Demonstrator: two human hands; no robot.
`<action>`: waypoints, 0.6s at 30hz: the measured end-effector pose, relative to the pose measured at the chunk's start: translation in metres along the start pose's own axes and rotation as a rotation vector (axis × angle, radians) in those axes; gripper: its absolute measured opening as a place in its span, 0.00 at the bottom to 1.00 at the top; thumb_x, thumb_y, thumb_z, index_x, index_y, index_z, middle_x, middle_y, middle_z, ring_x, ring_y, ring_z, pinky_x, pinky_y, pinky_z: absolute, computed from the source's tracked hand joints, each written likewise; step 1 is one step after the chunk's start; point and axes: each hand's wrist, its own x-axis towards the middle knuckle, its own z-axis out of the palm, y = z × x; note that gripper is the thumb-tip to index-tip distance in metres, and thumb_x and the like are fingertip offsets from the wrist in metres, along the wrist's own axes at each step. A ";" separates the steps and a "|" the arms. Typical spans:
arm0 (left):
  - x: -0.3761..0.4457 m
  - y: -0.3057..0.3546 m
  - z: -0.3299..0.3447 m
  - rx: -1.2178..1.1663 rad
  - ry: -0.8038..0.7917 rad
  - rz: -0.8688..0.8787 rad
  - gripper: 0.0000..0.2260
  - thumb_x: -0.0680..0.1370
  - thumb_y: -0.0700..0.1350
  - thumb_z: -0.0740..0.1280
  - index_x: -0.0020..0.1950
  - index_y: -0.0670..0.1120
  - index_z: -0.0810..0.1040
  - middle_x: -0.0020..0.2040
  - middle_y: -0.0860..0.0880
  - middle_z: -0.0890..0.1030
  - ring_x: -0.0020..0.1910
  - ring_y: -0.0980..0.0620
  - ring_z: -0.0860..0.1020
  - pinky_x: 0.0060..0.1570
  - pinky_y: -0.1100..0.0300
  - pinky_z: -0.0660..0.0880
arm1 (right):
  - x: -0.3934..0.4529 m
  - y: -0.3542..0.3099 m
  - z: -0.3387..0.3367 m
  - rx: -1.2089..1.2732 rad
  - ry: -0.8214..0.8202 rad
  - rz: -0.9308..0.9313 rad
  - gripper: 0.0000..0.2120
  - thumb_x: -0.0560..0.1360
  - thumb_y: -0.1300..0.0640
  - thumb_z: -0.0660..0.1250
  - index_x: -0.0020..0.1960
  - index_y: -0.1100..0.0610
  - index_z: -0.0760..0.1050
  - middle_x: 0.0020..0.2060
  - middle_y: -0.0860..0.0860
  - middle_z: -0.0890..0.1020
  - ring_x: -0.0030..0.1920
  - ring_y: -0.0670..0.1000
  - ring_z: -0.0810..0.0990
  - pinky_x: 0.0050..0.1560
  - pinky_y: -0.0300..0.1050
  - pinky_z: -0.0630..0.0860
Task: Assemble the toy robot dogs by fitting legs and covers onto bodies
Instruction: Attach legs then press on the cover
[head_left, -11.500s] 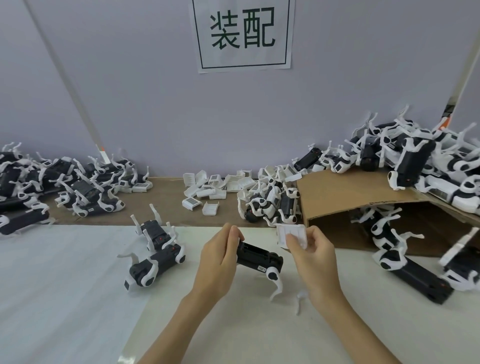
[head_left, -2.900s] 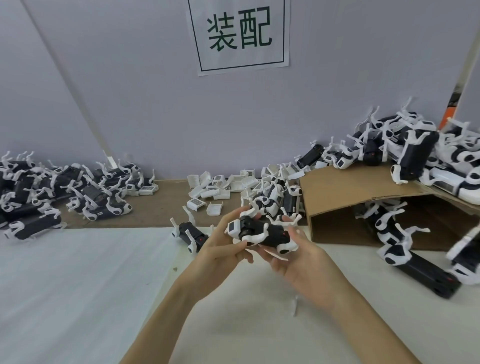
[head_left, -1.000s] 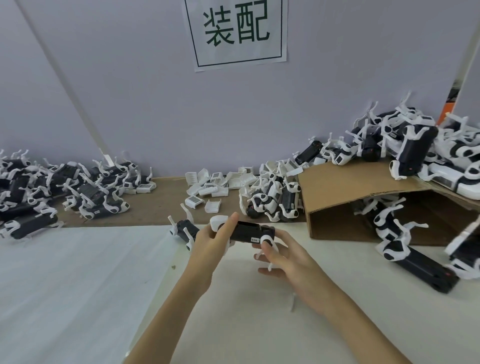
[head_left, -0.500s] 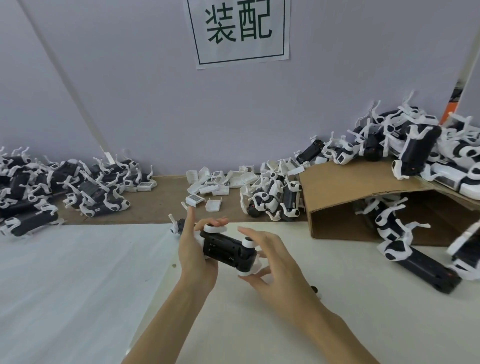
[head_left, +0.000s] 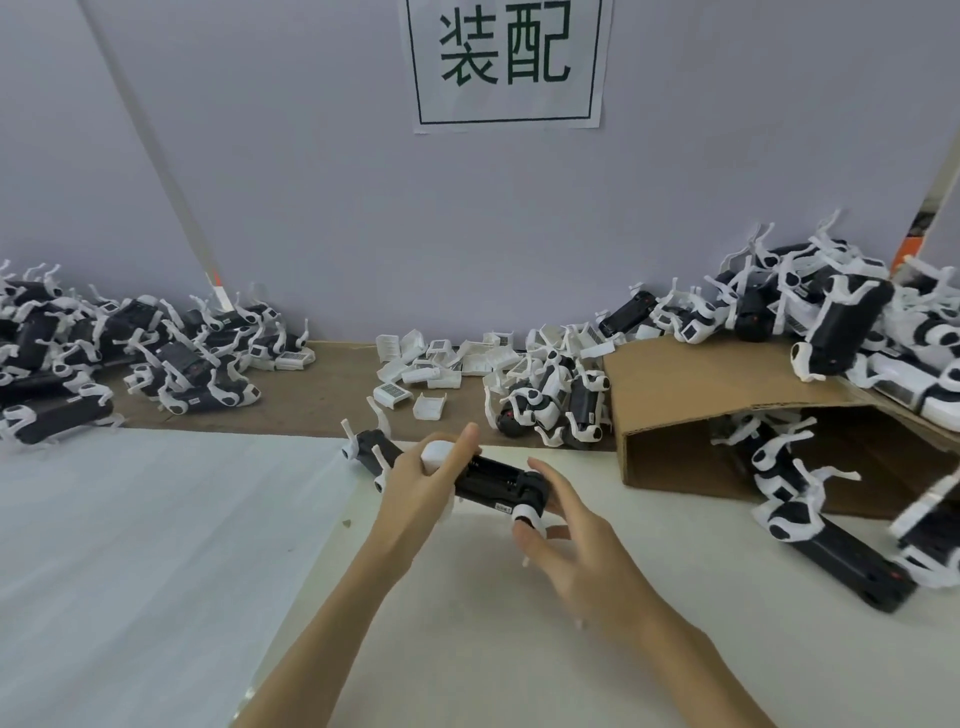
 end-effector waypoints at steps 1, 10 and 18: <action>0.001 -0.001 0.001 -0.037 0.009 -0.037 0.34 0.67 0.78 0.67 0.46 0.48 0.84 0.37 0.51 0.80 0.34 0.58 0.75 0.36 0.67 0.69 | 0.000 0.000 0.002 0.005 0.002 0.001 0.30 0.80 0.38 0.66 0.78 0.31 0.57 0.67 0.33 0.75 0.53 0.42 0.84 0.45 0.34 0.78; 0.009 -0.008 -0.009 -0.708 0.094 -0.352 0.29 0.69 0.72 0.69 0.39 0.46 0.88 0.46 0.40 0.88 0.41 0.42 0.86 0.47 0.47 0.82 | 0.052 -0.011 0.014 0.653 0.159 0.154 0.14 0.85 0.52 0.62 0.63 0.56 0.81 0.60 0.55 0.85 0.60 0.56 0.85 0.58 0.53 0.79; 0.013 -0.016 -0.001 -0.772 0.082 -0.325 0.25 0.80 0.64 0.66 0.39 0.44 0.86 0.43 0.42 0.86 0.38 0.47 0.85 0.36 0.57 0.80 | 0.172 -0.029 0.037 -0.517 -0.107 -0.143 0.15 0.82 0.62 0.66 0.69 0.58 0.75 0.67 0.52 0.78 0.66 0.51 0.78 0.71 0.46 0.70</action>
